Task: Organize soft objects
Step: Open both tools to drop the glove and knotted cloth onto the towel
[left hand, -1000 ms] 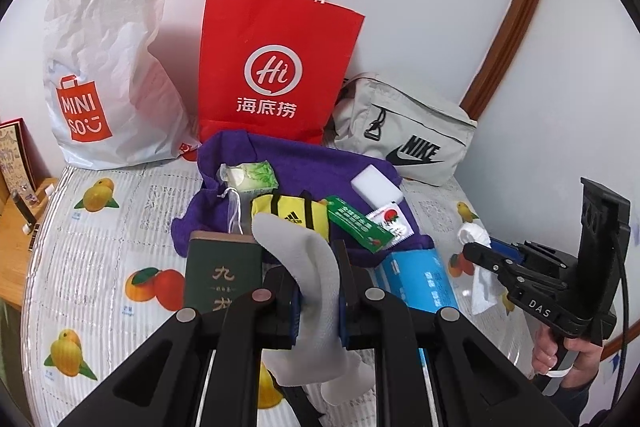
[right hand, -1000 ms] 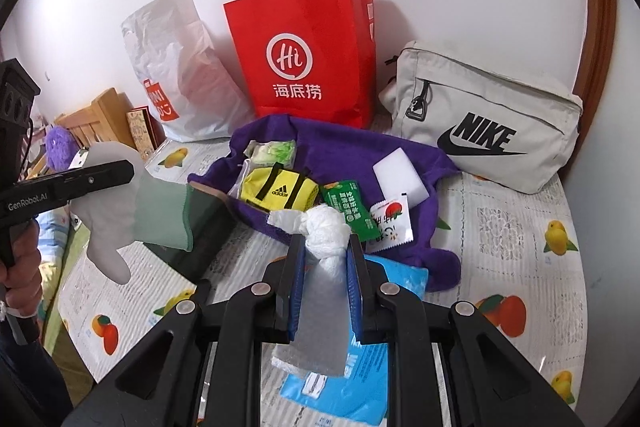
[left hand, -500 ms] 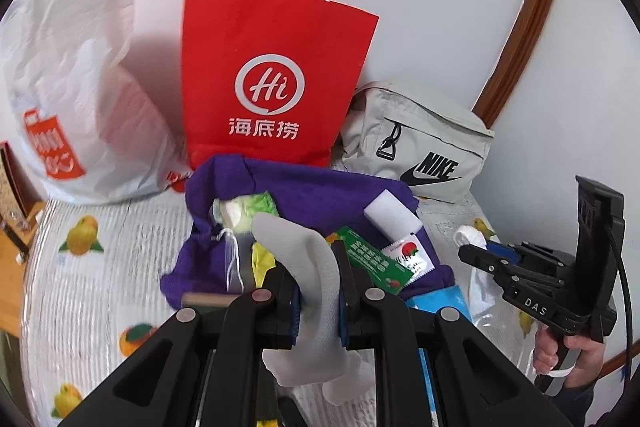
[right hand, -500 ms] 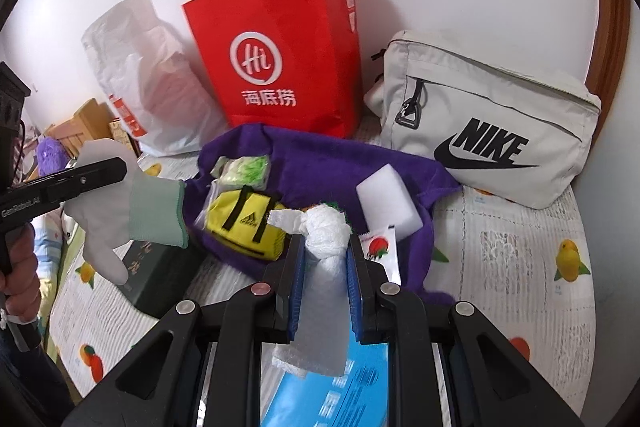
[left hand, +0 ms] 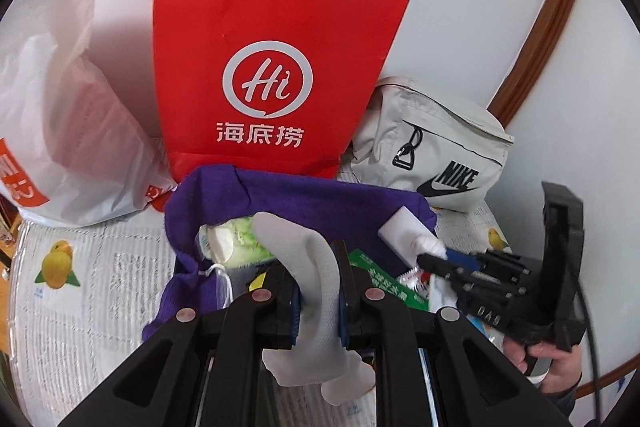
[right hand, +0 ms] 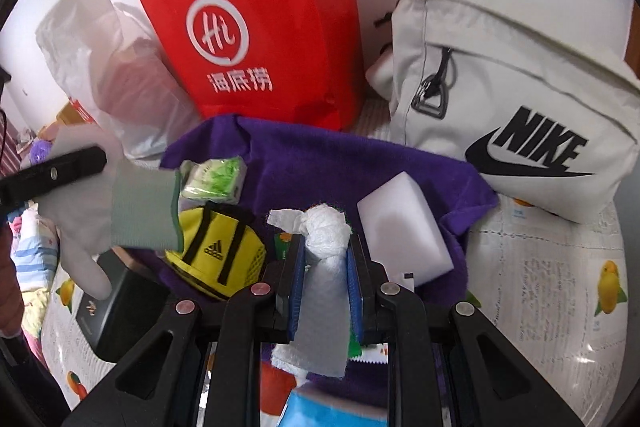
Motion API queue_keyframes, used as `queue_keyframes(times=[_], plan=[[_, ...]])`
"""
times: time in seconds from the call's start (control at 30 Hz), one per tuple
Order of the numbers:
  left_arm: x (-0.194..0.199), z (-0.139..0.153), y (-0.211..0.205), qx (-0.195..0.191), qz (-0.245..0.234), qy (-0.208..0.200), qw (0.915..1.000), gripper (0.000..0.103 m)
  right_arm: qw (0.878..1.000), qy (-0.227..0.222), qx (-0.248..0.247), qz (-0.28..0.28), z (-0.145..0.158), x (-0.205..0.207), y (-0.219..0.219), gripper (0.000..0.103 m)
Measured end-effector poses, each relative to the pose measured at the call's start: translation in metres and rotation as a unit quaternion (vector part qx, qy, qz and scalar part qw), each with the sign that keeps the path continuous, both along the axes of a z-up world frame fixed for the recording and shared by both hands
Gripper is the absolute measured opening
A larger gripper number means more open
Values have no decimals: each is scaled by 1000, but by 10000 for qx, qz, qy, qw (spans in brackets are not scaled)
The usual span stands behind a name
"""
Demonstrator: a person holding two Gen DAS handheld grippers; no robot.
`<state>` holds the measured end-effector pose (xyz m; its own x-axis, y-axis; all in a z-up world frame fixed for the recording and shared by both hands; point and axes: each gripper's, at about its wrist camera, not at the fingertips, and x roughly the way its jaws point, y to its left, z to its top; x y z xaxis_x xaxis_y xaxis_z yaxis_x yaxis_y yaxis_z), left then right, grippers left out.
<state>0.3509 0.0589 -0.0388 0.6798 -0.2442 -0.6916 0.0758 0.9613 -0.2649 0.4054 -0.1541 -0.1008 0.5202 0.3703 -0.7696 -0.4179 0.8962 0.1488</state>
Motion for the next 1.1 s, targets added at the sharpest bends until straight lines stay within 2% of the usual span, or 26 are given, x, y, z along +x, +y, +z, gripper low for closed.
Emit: queue_keyframes(times=[0.1, 0.3, 0.4, 0.5, 0.67, 0.73, 0.8, 0.87, 0.9, 0.93, 1.0, 1.1], plan=[[15, -4, -5, -2, -5, 1, 10000, 14, 9999, 87, -100, -45, -8, 6, 0, 20], [49, -17, -17, -286, -81, 121, 9995, 14, 9996, 179, -201, -112, -17, 11, -6, 20], [62, -29, -24, -89, -51, 250, 9996, 14, 9995, 210, -206, -111, -20, 12, -7, 20], [73, -46, -26, 78, 34, 550, 9985, 14, 9993, 272, -236, -76, -22, 14, -7, 21], [74, -58, -20, 105, 163, 752, 9970, 14, 9992, 311, -251, -62, -25, 14, -6, 23], [71, -56, -18, 129, 176, 714, 9972, 19, 9990, 366, -255, -50, -28, 18, -4, 23], [72, -56, -17, 256, 236, 788, 9963, 34, 9989, 393, -232, -75, -29, 19, -4, 23], [72, -57, -15, 447, 322, 804, 9952, 44, 9990, 375, -237, -44, -27, 19, -4, 28], [72, -57, -14, 508, 364, 815, 9947, 52, 9991, 338, -255, -22, -25, 17, -4, 36], [71, -56, -12, 586, 425, 827, 9939, 54, 9992, 288, -277, -32, -23, 16, -5, 46], [68, -53, -11, 719, 530, 818, 9926, 54, 9993, 154, -328, -78, -18, 13, -6, 55], [61, -47, -10, 790, 554, 836, 9918, 61, 9995, 77, -296, -98, -10, 8, -7, 56]])
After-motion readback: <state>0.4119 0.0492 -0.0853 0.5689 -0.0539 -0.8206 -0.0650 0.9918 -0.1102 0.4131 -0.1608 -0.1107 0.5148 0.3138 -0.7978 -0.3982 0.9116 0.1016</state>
